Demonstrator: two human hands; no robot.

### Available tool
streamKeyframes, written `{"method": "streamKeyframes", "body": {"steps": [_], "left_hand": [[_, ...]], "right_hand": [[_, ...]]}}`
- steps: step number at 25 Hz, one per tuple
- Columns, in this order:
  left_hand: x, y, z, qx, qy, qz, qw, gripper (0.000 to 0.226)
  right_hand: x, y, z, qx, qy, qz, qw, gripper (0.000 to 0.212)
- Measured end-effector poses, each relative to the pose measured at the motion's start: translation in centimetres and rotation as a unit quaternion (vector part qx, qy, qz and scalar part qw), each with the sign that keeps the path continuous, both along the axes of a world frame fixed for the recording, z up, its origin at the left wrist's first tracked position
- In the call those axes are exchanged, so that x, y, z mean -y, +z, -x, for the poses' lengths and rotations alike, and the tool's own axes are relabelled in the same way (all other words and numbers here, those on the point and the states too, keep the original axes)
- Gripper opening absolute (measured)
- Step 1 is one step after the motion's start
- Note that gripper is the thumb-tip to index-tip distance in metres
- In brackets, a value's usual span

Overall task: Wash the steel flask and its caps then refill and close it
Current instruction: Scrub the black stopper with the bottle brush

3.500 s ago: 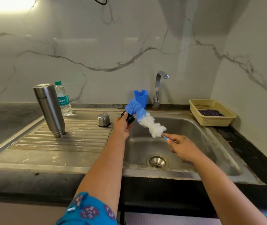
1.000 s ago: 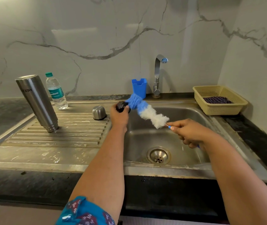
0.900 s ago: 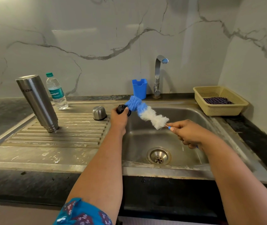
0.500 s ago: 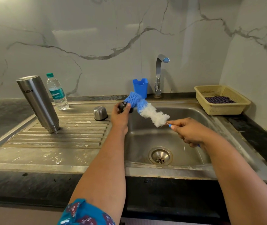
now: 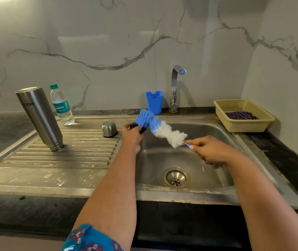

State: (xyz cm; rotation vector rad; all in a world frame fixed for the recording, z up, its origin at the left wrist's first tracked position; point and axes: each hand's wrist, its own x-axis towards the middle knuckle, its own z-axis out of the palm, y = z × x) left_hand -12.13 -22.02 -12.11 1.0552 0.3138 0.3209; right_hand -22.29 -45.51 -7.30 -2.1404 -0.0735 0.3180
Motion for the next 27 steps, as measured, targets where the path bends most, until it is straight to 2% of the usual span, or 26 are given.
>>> {"method": "streamKeyframes", "body": {"steps": [2, 3, 6, 9, 11, 13, 15, 18, 22, 27], "left_hand": [[-1.0, -0.1, -0.1, 0.010, -0.018, 0.083, 0.996, 0.041], [-0.9, 0.0, 0.2, 0.022, -0.038, 0.089, 0.995, 0.039], [0.5, -0.2, 0.5, 0.045, -0.063, 0.000, 0.997, 0.036], [-0.4, -0.3, 0.0, 0.077, -0.012, 0.044, 0.996, 0.045], [-0.8, -0.3, 0.2, 0.077, -0.034, 0.066, 0.994, 0.051], [0.0, -0.5, 0.6, 0.053, -0.084, -0.005, 0.995, 0.053], [0.6, -0.5, 0.5, 0.039, -0.071, -0.054, 0.995, 0.054], [-0.2, -0.8, 0.0, 0.031, -0.032, -0.019, 0.999, 0.052], [0.4, -0.5, 0.6, 0.051, -0.101, -0.058, 0.992, 0.054], [-0.4, -0.1, 0.5, 0.047, -0.046, 0.045, 0.997, 0.045]], "right_hand": [[-0.3, 0.1, 0.3, 0.020, 0.004, -0.002, 1.000, 0.032], [-0.5, 0.1, 0.4, 0.043, -0.005, 0.003, 0.999, 0.032], [-0.9, 0.3, 0.4, 0.084, -0.029, 0.033, 0.995, 0.033], [0.0, 0.8, 0.7, 0.039, -0.006, 0.014, 0.999, 0.033], [-0.1, 1.0, 0.9, 0.045, -0.005, 0.024, 0.999, 0.032], [-0.6, 0.9, 0.8, 0.082, -0.023, 0.053, 0.995, 0.033], [-0.7, 0.8, 0.7, 0.086, -0.027, 0.064, 0.994, 0.033], [-0.2, 1.3, 1.2, 0.042, -0.001, 0.053, 0.998, 0.034], [-0.4, 1.6, 1.3, 0.080, -0.021, 0.083, 0.993, 0.035], [-0.6, 1.3, 1.3, 0.044, -0.020, 0.043, 0.998, 0.034]]}}
